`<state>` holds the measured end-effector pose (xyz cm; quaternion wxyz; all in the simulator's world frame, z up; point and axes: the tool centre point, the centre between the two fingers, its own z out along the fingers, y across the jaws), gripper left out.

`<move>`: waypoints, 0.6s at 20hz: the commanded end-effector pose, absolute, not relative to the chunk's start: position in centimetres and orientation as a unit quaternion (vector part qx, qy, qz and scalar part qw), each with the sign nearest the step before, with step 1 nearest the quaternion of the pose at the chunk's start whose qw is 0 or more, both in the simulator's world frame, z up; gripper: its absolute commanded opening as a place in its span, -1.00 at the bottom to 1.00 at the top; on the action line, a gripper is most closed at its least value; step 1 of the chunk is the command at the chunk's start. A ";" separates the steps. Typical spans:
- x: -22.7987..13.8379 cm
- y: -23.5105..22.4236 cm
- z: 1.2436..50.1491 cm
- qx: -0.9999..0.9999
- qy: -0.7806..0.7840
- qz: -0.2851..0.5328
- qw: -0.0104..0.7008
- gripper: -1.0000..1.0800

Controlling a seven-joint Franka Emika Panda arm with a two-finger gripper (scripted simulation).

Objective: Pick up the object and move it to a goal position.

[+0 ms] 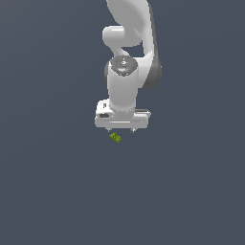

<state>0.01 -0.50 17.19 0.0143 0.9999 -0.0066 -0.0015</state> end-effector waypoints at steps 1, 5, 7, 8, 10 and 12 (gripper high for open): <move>0.0 -0.5 17.2 1.000 -0.007 -0.001 0.014 0.92; 0.3 -0.9 17.7 1.000 -0.007 0.003 0.017 0.92; 0.6 -1.3 18.3 1.000 -0.008 0.007 0.020 0.92; 0.7 -1.5 18.5 1.000 -0.009 0.009 0.022 0.92; 0.8 -1.7 18.8 1.000 -0.011 0.011 0.023 0.92; 0.8 -1.7 18.9 1.000 -0.011 0.012 0.024 0.92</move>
